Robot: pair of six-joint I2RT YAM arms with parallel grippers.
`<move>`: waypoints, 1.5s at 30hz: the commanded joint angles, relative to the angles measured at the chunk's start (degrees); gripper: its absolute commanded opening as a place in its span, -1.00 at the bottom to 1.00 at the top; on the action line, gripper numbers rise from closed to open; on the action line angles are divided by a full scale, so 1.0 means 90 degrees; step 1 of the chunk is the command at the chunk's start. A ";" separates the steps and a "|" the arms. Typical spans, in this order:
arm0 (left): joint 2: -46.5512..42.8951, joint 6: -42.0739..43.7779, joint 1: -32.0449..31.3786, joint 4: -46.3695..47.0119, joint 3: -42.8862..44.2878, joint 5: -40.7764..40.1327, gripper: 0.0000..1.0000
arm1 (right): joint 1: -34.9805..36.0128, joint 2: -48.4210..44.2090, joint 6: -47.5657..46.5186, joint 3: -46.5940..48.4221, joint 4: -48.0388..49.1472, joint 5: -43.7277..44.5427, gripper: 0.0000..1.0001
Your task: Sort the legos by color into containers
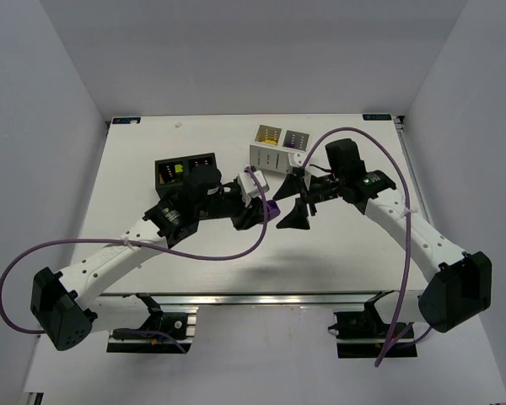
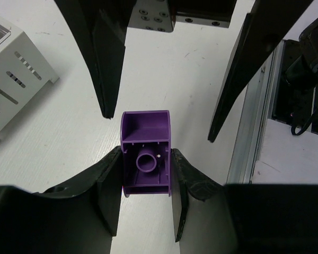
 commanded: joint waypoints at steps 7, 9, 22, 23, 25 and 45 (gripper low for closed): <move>-0.0144 0.0061 -0.0035 0.0161 0.0026 0.0130 -1.00 | 0.0249 0.0080 -0.0045 0.0399 0.0317 0.0190 0.49; -0.0135 0.0051 -0.0035 0.0151 0.0026 0.0160 -1.00 | 0.0269 0.0080 -0.0113 0.0409 0.0288 0.0142 0.36; -0.0174 -0.0143 -0.0035 0.0161 0.0046 -0.0200 -0.20 | 0.0211 0.0109 -0.0622 0.0487 -0.0094 0.0034 -1.00; -0.0203 -0.0299 -0.0035 0.0209 0.0036 -0.0530 0.37 | 0.0210 0.0100 -0.0554 0.0477 -0.0064 0.0169 -1.00; -0.0339 -0.0388 -0.0035 0.0278 -0.0032 -0.0776 0.59 | 0.0181 0.0031 -0.0349 0.0409 0.0169 0.0472 -1.00; -0.1950 -0.1277 0.0092 0.0581 -0.1585 -0.3951 0.96 | -0.0747 0.1885 0.1596 0.1258 0.2825 0.5961 -1.00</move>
